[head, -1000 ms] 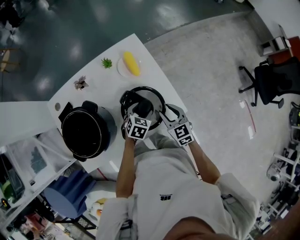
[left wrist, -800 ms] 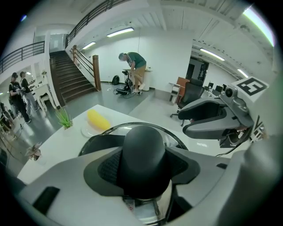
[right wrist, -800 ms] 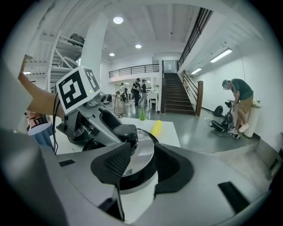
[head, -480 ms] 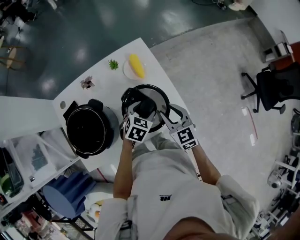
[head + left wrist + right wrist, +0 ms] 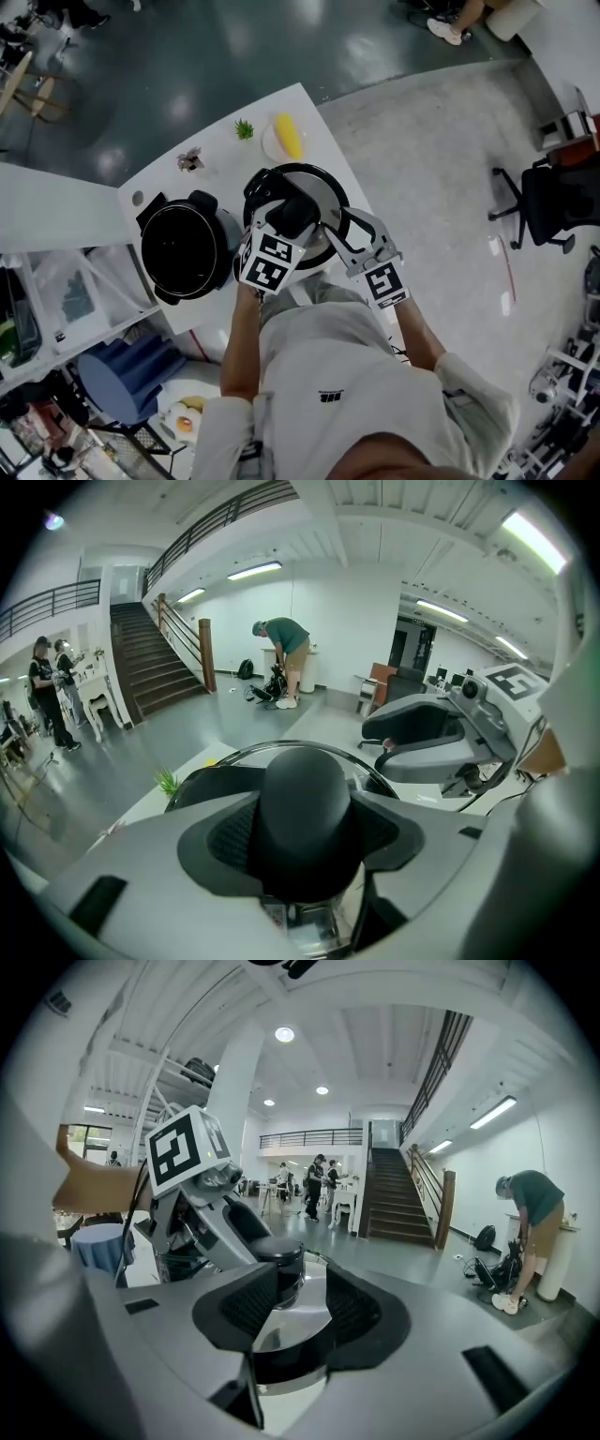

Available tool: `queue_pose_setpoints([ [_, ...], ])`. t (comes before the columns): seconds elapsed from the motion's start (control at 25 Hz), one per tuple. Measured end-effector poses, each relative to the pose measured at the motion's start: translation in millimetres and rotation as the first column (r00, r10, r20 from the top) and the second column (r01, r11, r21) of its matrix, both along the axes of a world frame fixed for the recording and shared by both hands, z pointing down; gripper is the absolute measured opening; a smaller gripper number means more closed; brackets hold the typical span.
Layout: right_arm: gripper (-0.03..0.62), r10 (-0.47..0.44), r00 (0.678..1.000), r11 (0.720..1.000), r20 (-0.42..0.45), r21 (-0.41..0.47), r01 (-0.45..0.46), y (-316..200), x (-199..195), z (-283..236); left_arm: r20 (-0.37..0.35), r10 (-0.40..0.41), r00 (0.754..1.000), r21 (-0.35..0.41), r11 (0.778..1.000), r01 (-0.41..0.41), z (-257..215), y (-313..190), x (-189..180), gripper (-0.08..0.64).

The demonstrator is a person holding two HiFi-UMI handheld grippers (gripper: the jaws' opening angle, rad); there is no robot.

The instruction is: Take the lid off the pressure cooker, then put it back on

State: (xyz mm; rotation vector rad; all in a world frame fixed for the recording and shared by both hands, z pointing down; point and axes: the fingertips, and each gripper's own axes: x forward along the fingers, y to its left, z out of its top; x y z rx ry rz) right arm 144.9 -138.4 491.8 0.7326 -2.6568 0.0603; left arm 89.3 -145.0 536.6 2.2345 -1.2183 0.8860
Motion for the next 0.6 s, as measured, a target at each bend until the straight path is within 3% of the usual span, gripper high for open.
queue_pose_setpoints([
  [0.36,0.166,-0.059,0.998,0.990,0.029,0.129,0.055,3,-32,-38,0.000,0.006,1.000,0.030,1.000,-0.006,-47,8,-31,0.287],
  [0.6,0.166,-0.047,0.998,0.987,0.038,0.155,0.041,18,-66,-58,-0.009,0.049,0.999,0.049,0.998,-0.048,-70,20,-61,0.287],
])
